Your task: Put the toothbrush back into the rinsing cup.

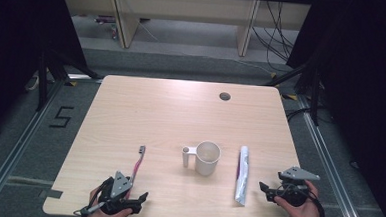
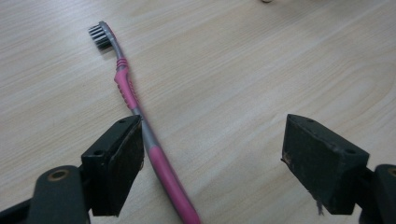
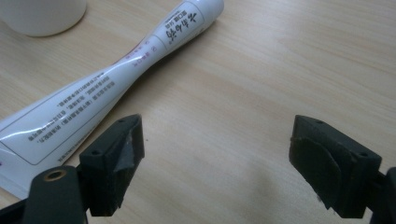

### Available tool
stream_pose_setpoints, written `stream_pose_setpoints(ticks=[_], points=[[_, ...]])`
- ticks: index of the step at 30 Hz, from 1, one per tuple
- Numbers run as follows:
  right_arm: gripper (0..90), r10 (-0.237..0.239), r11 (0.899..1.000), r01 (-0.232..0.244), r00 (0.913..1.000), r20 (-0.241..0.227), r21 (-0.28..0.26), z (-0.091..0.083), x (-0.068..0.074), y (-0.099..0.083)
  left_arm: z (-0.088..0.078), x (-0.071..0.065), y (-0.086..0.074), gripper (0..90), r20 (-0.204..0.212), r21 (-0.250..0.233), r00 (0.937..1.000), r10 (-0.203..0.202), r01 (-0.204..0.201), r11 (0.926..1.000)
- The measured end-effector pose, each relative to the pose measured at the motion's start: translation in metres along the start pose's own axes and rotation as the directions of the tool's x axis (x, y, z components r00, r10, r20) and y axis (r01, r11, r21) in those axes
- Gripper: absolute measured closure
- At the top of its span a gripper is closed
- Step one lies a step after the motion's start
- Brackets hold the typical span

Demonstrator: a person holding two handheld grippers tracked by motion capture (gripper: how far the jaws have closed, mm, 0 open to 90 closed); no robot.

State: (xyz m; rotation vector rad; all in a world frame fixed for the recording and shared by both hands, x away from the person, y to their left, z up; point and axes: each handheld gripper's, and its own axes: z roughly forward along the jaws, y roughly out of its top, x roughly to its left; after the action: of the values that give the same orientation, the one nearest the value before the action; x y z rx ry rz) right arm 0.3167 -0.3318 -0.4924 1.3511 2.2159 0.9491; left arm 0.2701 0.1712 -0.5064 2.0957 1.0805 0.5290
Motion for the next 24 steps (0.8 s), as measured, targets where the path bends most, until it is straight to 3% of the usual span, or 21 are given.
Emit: stream_pose_setpoints(ticks=[2,4,5,6,9,15,16,17,21,23,24], points=[[19.1,0.001,1.0,-0.001,1.0,0.003,-0.004,0.0,0.0,0.0,-0.001,0.001,0.0,20.6,0.002,0.01,0.9999,0.011,-0.011,0.9999],[19.0,-0.042,0.999,0.042,0.9991,0.006,-0.015,0.0,-0.004,0.001,0.001,0.0,0.0,20.5,0.001,-0.004,1.0,-0.002,0.002,1.0],[19.0,-0.042,0.999,0.042,0.9991,0.006,-0.015,0.0,-0.004,0.001,0.001,0.0,0.0,20.4,0.001,-0.004,1.0,-0.002,0.002,1.0],[19.1,-0.011,1.0,0.012,0.9997,0.021,-0.026,-0.001,-0.002,0.0,0.001,0.0,0.0,20.4,0.0,-0.005,1.0,-0.003,0.003,1.0],[19.1,-0.006,1.0,0.007,0.9999,0.008,-0.025,-0.001,-0.002,0.0,0.001,0.0,0.0,20.3,0.006,-0.003,1.0,0.0,0.0,1.0],[19.5,-0.04,0.998,0.041,0.999,0.021,-0.043,-0.004,-0.001,0.0,0.001,0.002,-0.001,17.6,0.004,0.011,1.0,0.004,-0.004,0.9999],[19.7,-0.014,0.999,0.013,0.9999,-0.008,-0.043,-0.005,0.001,0.0,0.002,0.001,-0.001,17.2,-0.018,0.004,0.9998,-0.012,0.012,0.9999],[19.7,0.016,0.999,-0.016,0.9996,-0.022,-0.033,-0.005,0.003,-0.001,0.001,0.003,-0.001,17.0,-0.003,0.012,1.0,-0.004,0.004,0.9999],[19.7,0.021,0.999,-0.021,0.9997,-0.016,-0.037,-0.008,0.006,-0.002,0.001,0.003,-0.001,16.4,-0.007,0.013,1.0,-0.003,0.003,0.9999],[19.9,0.015,0.999,-0.016,0.9998,-0.011,-0.042,-0.009,0.006,-0.003,0.002,0.002,-0.001,16.4,-0.015,-0.006,0.9999,-0.005,0.005,1.0],[20.0,-0.031,0.998,0.031,0.9995,0.002,-0.054,-0.009,0.004,-0.003,0.002,0.002,-0.001,16.0,-0.01,-0.01,0.9999,-0.003,0.003,0.9999]])
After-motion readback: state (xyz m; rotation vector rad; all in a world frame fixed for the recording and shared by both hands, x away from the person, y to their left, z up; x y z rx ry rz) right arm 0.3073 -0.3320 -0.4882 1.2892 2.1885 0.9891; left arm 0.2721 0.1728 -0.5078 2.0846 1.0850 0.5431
